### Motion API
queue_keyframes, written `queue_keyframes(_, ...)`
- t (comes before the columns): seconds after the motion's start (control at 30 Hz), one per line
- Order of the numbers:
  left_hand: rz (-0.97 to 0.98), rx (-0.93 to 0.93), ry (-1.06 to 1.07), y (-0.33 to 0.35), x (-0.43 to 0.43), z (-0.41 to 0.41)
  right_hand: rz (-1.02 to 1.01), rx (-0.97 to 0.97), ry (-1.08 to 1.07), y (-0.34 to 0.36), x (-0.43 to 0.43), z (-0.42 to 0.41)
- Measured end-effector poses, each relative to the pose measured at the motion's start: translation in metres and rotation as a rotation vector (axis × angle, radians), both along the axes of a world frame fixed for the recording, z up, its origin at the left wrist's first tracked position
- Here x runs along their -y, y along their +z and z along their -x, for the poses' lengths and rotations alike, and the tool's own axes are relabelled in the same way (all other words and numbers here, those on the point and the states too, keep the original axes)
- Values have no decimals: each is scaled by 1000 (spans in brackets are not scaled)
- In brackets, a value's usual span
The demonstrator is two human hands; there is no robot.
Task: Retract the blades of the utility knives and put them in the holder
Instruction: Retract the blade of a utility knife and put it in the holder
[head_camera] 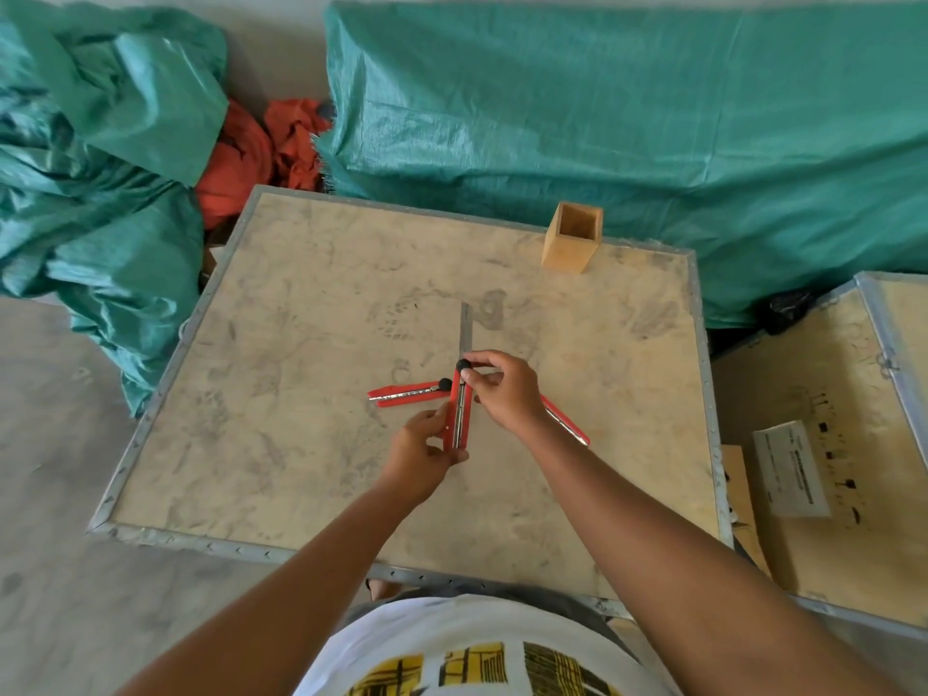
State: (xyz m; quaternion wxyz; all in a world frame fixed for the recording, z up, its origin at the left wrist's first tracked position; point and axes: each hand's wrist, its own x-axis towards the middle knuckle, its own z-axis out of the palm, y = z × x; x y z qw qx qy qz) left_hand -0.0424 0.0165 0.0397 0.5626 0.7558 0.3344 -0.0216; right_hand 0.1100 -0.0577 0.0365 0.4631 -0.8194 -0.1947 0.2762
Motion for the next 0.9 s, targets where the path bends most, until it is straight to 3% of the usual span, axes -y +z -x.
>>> queue_keyframes(0.4,85,208,-116,50,-28,-23,-171,-42,-6,67,14,-36)
queue_keyframes(0.53,167,266,-51,65,-28,-27,-124,-41,125,82,24,-31)
queue_keyframes(0.77,193,337,-56,84,-30,-27,-30,122,337,104,39,-24)
queue_keyframes(0.9,221,345,-71,91,-29,-26,-11,164,345,112,45,-22)
